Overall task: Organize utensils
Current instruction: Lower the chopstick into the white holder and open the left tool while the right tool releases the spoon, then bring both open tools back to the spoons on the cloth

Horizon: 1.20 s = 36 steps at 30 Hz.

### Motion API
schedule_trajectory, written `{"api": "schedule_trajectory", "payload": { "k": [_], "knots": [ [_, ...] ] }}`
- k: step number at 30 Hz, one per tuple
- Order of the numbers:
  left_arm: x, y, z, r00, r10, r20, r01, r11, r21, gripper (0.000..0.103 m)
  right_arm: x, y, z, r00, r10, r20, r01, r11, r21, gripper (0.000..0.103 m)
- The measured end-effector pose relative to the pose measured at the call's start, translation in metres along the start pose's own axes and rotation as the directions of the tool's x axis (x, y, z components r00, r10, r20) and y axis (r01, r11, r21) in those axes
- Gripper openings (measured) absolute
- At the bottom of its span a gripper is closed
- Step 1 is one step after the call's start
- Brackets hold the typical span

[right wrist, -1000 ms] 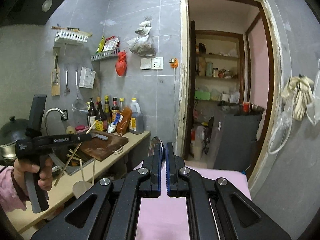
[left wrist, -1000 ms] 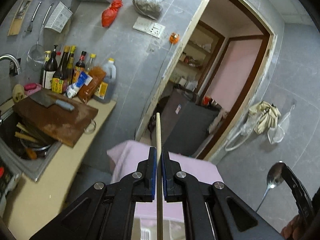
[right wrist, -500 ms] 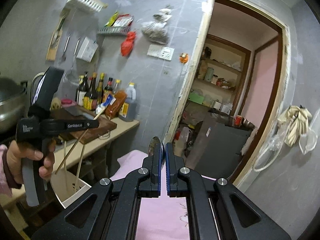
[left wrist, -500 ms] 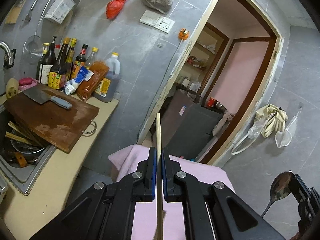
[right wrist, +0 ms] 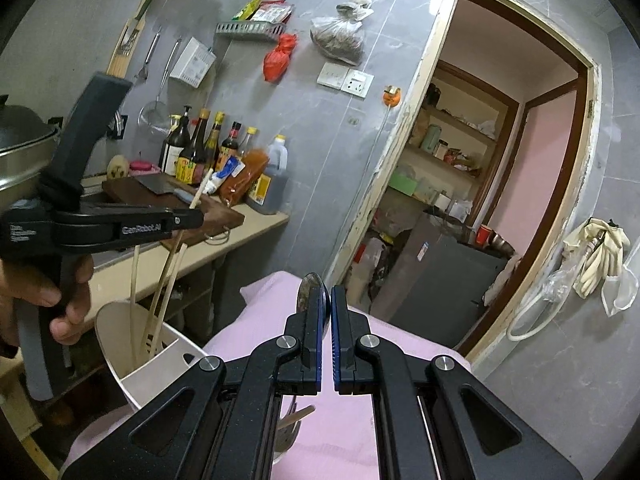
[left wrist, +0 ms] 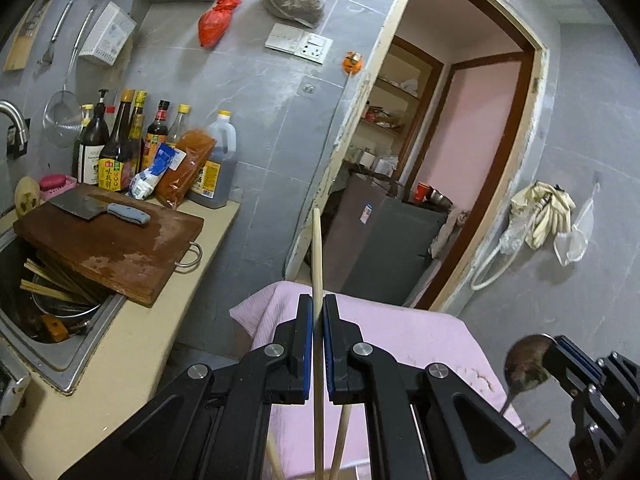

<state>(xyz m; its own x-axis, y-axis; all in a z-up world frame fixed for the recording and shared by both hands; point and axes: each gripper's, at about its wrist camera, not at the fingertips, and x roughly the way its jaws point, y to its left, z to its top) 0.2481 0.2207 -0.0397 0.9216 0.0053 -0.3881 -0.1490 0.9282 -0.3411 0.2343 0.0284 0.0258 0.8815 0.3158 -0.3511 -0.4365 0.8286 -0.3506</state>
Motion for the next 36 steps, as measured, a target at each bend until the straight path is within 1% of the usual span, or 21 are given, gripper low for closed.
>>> {"api": "schedule_trajectory", "payload": {
  "k": [6,11,14,18,19,20,21,23,24,25,26,27,28,29,30,32,35,36],
  "knots": [
    [-0.014,-0.008,-0.012,1.0,-0.014,-0.028,0.015,0.998,0.057,0.005,0.003,0.005,-0.007,0.999,0.002,-0.04,-0.002,1.0,-0.001,0.004],
    [-0.026,-0.011,-0.022,0.999,-0.023,-0.049,0.027,0.996,0.089,0.005,0.002,0.006,-0.015,0.998,0.023,-0.062,-0.022,1.0,0.016,0.004],
    [-0.031,-0.012,-0.027,0.997,-0.024,-0.074,0.032,0.994,0.106,0.005,0.003,0.006,-0.02,0.996,0.034,-0.078,-0.032,0.999,0.032,0.004],
    [-0.034,-0.011,-0.031,0.994,-0.022,-0.109,0.034,0.994,0.108,0.008,-0.004,0.002,-0.022,0.997,0.043,-0.07,-0.039,0.997,0.067,0.005],
    [-0.035,-0.01,-0.031,0.993,-0.023,-0.115,0.035,0.994,0.105,0.011,-0.006,0.0,-0.022,0.996,0.047,-0.07,-0.041,0.996,0.08,0.005],
    [-0.036,-0.01,-0.031,0.992,-0.027,-0.123,0.039,0.994,0.099,0.018,-0.007,-0.003,-0.022,0.996,0.048,-0.07,-0.041,0.995,0.093,0.005],
    [-0.038,-0.009,-0.031,0.992,-0.032,-0.124,0.043,0.995,0.091,0.021,-0.009,-0.005,-0.022,0.997,0.047,-0.068,-0.04,0.994,0.103,0.005],
    [-0.044,-0.007,-0.03,0.993,-0.041,-0.111,0.047,0.997,0.059,0.036,-0.014,-0.012,-0.022,0.997,0.048,-0.061,-0.039,0.99,0.133,0.006],
    [-0.046,-0.006,-0.029,0.993,-0.053,-0.103,0.057,0.998,0.04,0.04,-0.016,-0.015,-0.022,0.997,0.047,-0.057,-0.038,0.988,0.149,0.007],
    [-0.049,-0.005,-0.028,0.993,-0.063,-0.095,0.065,0.998,0.023,0.049,-0.019,-0.019,-0.023,0.998,0.043,-0.054,-0.033,0.986,0.166,0.009],
    [-0.052,-0.004,-0.027,0.994,-0.066,-0.083,0.067,0.998,0.009,0.053,-0.022,-0.024,-0.024,0.998,0.04,-0.05,-0.03,0.982,0.189,0.015],
    [-0.055,-0.006,-0.026,0.995,-0.066,-0.074,0.067,0.998,0.005,0.054,-0.025,-0.029,-0.025,0.998,0.04,-0.046,-0.029,0.976,0.215,0.025],
    [-0.057,-0.008,-0.026,0.995,-0.065,-0.07,0.066,0.998,0.009,0.056,-0.027,-0.033,-0.026,0.998,0.039,-0.042,-0.028,0.971,0.235,0.031],
    [-0.059,-0.011,-0.025,0.996,-0.063,-0.068,0.064,0.998,0.019,0.062,-0.032,-0.039,-0.028,0.999,0.036,-0.033,-0.026,0.965,0.262,0.04],
    [-0.061,-0.014,-0.025,0.996,-0.059,-0.065,0.061,0.998,0.03,0.065,-0.036,-0.045,-0.03,0.999,0.033,-0.023,-0.025,0.958,0.287,0.043],
    [-0.068,-0.024,-0.025,0.997,-0.061,-0.049,0.064,0.996,0.054,0.079,-0.043,-0.055,-0.035,0.999,0.029,-0.018,-0.022,0.946,0.325,0.046],
    [-0.078,-0.04,-0.027,0.998,-0.054,-0.032,0.057,0.994,0.09,0.091,-0.055,-0.072,-0.048,0.999,0.031,-0.008,-0.026,0.921,0.389,0.058],
    [-0.08,-0.045,-0.028,0.998,-0.052,-0.028,0.054,0.994,0.099,0.093,-0.06,-0.077,-0.053,1.0,0.03,-0.002,-0.027,0.914,0.406,0.064]
  ]
}}
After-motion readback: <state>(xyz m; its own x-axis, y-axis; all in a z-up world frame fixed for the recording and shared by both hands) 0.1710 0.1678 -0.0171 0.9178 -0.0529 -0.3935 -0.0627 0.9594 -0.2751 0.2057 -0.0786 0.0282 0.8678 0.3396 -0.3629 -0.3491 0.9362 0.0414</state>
